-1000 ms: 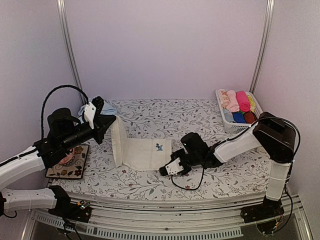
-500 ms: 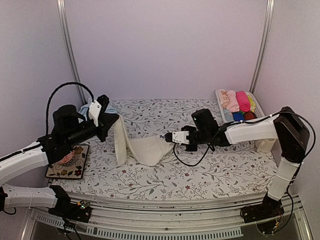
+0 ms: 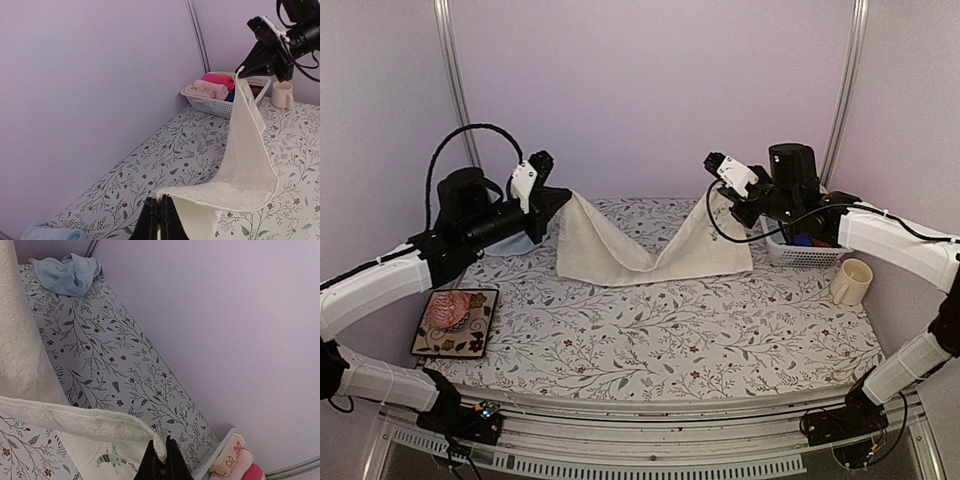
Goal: Roll the towels
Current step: Pick up the towel from the center of the board, then flatten out the towel at the center of the board.
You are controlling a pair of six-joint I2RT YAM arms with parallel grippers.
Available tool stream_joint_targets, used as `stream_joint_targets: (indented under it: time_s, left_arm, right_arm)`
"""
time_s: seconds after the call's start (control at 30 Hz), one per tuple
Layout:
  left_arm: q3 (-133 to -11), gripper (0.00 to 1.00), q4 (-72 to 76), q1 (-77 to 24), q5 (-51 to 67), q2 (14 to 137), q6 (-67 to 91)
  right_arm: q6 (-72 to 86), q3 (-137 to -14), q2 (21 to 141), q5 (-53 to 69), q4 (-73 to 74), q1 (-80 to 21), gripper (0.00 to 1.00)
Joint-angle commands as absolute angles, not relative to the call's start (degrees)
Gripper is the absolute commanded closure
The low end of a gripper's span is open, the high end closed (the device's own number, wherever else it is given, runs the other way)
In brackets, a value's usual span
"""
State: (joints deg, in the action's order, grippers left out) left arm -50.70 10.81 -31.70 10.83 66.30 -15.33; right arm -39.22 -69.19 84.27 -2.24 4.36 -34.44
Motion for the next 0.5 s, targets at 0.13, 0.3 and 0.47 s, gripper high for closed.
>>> stream_joint_targets:
  time_s: [0.13, 0.3, 0.47]
  left_arm:
    - [-48.49, 1.00, 10.31, -29.02, 19.99, 62.22, -18.19]
    - [-42.57, 1.00, 9.37, -28.83, 20.90, 55.16, -17.06]
    - [-36.25, 1.00, 8.84, -28.83, 22.64, 44.43, -14.07]
  right_arm:
    - [-27.99, -71.65, 77.57, -6.18, 13.20, -33.78, 0.98]
    - [-24.00, -69.91, 73.48, -6.82, 17.92, -33.89, 0.98]
    - [-19.23, -68.33, 67.98, -5.11, 22.30, -33.84, 0.99]
